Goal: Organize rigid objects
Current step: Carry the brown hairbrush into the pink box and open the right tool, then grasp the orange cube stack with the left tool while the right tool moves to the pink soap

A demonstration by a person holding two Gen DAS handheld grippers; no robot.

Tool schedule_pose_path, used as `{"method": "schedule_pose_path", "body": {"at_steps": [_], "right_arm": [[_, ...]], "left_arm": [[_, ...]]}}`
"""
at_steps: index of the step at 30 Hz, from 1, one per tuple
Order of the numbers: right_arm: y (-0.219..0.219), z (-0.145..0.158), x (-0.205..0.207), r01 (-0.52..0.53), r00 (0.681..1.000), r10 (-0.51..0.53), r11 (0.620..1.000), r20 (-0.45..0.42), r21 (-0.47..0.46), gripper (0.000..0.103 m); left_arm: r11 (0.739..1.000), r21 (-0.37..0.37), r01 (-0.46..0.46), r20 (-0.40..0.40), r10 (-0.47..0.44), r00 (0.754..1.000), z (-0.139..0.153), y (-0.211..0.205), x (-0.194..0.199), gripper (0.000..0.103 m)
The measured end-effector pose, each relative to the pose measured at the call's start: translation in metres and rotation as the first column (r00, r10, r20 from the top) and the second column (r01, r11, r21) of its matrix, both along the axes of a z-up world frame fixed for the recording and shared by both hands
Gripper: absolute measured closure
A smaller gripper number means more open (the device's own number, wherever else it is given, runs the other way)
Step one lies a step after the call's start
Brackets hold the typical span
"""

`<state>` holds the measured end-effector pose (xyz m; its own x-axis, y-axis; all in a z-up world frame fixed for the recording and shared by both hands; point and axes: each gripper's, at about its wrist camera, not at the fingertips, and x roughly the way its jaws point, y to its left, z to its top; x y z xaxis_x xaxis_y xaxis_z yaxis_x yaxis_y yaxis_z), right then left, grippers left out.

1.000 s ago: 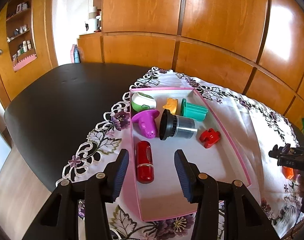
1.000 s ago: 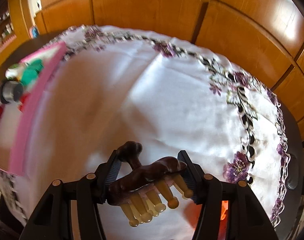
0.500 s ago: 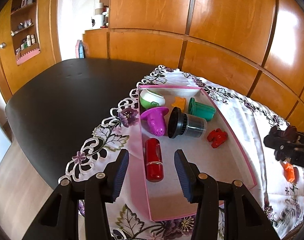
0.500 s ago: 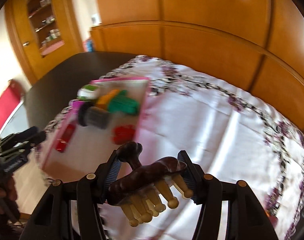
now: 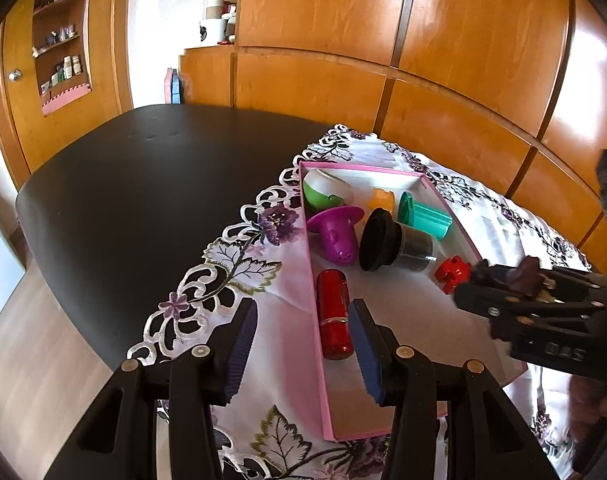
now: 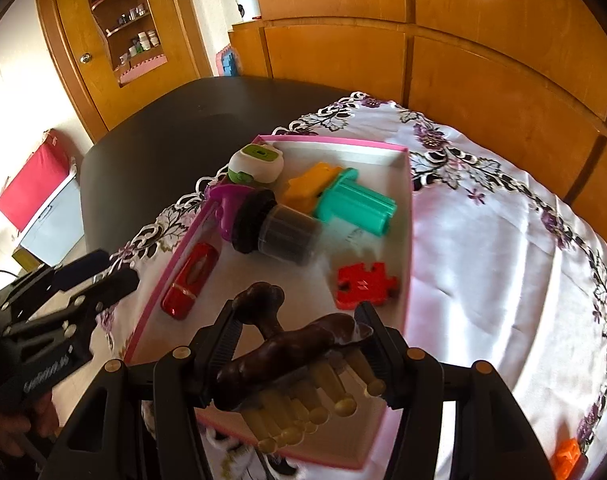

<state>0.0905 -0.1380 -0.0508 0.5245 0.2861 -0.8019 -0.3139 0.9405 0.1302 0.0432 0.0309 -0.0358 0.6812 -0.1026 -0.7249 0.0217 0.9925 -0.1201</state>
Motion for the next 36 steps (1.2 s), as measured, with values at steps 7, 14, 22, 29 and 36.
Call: {"method": "schedule_pose_path", "body": {"at_steps": [7,14,22,29,36], "right_arm": [[0.022,-0.031,0.026,0.025,0.999,-0.026,0.998,-0.023,-0.062,0.044],[0.024,-0.028,0.028,0.019,0.999,-0.02,1.0,-0.05,-0.016,0.044],[0.007,-0.017,0.021,0.047,0.999,-0.045,0.997,-0.029,0.062,0.032],[-0.005,-0.006,0.008,0.081,0.997,-0.081,0.992,0.002,0.098,0.031],[-0.021,0.01,-0.01,0.139,0.987,-0.147,0.983,0.059,0.119,0.031]], "left_arm": [[1.0,0.0,-0.012,-0.02,0.012,1.0,-0.007,0.006,0.0,0.055],[1.0,-0.006,-0.023,-0.027,0.023,0.999,-0.01,0.009,0.001,0.055],[0.999,-0.006,-0.031,-0.028,0.031,0.999,-0.009,0.01,0.0,0.055],[0.999,0.0,-0.04,-0.011,0.04,0.999,-0.004,0.009,-0.003,0.055],[1.0,0.019,-0.02,0.032,0.019,0.999,0.006,0.001,-0.008,0.046]]}}
